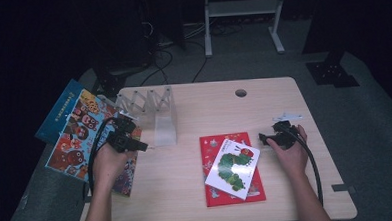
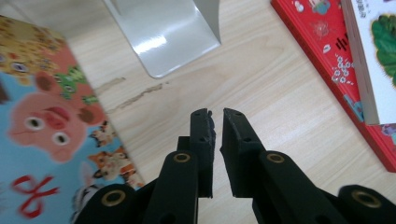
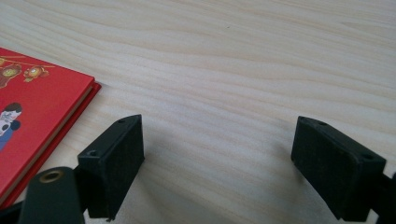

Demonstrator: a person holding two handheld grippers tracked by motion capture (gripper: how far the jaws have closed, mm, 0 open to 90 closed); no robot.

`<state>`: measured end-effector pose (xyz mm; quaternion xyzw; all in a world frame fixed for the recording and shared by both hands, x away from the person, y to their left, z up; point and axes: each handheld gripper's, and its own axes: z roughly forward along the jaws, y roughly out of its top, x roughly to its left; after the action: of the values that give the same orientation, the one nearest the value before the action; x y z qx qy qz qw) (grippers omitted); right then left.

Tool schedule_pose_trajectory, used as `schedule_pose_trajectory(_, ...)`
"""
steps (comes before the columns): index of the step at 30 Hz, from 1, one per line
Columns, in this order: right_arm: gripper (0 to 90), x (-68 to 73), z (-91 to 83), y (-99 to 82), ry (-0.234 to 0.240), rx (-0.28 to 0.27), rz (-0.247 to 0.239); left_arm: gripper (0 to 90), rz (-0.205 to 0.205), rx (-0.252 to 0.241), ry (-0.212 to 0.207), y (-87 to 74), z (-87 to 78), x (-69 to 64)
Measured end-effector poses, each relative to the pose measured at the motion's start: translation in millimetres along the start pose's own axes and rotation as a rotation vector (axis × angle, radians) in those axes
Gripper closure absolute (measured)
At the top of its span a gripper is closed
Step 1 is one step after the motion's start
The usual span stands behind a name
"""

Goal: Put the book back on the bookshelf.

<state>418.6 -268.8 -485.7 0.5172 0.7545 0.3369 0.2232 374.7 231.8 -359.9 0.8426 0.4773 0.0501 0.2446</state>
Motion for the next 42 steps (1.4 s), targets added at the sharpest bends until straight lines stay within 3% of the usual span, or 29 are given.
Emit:
schedule_pose_trajectory(8, 15.7, -0.9, -1.7, -1.5, 0.003, 0.001, -0.001, 67.2, 0.085, -0.045, -0.031, -14.3, 37.0, -13.6)
schedule_pose_trajectory(17, 15.6, -0.8, -4.8, -4.3, 0.001, 0.001, 0.001, 56.8, 0.156, -0.011, -0.043, -20.7, 75.8, -33.5)
schedule_pose_trajectory(25, 14.3, -0.7, -5.6, -5.1, 0.006, 0.002, -0.001, 46.0, 0.214, -0.075, -0.041, -30.5, 96.0, -47.8)
schedule_pose_trajectory(28, 13.2, -0.4, -5.9, -5.6, 0.008, 0.007, -0.005, 37.1, 0.228, -0.082, -0.014, -32.8, 102.8, -50.1)
schedule_pose_trajectory(30, 13.6, -0.4, -6.2, -5.8, 0.009, 0.006, -0.006, 33.4, 0.233, -0.115, -0.016, -34.9, 104.8, -50.2)
schedule_pose_trajectory(33, 25.3, -0.4, -9.6, -6.4, 0.020, 0.005, -0.017, 26.3, 0.249, -0.145, -0.016, -37.1, 108.4, -52.0)
schedule_pose_trajectory(36, 35.6, -0.2, -13.5, -7.8, 0.030, -0.002, -0.030, 17.4, 0.294, -0.181, 0.008, -41.5, 113.1, -53.9)
schedule_pose_trajectory(42, 40.3, 1.8, -22.0, -8.8, 0.067, -0.021, -0.034, 8.9, 0.323, -0.240, -0.023, -49.7, 116.4, -51.4)
